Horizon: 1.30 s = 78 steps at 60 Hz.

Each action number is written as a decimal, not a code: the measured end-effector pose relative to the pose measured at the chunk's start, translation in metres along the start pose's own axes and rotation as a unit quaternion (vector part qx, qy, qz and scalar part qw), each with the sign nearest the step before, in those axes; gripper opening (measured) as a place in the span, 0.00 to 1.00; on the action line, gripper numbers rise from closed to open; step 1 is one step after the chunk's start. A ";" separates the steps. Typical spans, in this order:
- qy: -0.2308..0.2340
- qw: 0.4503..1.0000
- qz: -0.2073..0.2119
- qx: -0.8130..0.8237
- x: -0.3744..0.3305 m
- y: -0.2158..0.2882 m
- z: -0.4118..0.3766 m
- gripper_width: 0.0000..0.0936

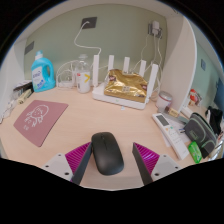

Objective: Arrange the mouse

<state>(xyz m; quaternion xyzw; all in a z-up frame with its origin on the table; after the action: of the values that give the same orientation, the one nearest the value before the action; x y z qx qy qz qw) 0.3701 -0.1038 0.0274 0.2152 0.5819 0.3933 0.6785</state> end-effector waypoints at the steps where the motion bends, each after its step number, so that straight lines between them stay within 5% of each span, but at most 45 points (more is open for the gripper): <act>1: 0.002 1.000 0.002 0.003 0.002 0.002 0.000 0.89; 10: 0.018 0.999 0.004 0.031 0.014 0.007 -0.001 0.68; 13: 0.026 0.999 0.009 0.020 0.015 0.009 -0.007 0.53; 34: -0.076 0.997 -0.028 0.010 -0.004 0.028 -0.003 0.38; 47: -0.154 0.982 0.083 0.067 -0.088 0.166 -0.004 0.38; 59: -0.114 0.976 0.173 0.065 -0.116 0.277 -0.097 0.38; 69: -0.033 0.993 0.088 0.069 -0.021 0.235 -0.209 0.37; 78: -0.012 0.998 0.000 0.054 0.043 0.171 -0.262 0.38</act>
<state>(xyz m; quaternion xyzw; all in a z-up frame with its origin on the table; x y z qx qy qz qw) 0.0714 -0.0118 0.0689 0.2566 0.5942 0.3586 0.6727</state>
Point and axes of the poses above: the point between the fingertips, and its own axes, seen from behind it with the camera up: z to the right, y up, x forward, the way the camera looks, the point moved 6 cm from there along -x, backward, against the way the camera looks, and after that the axes turned 10 degrees about -x, right-handed, at the moved point
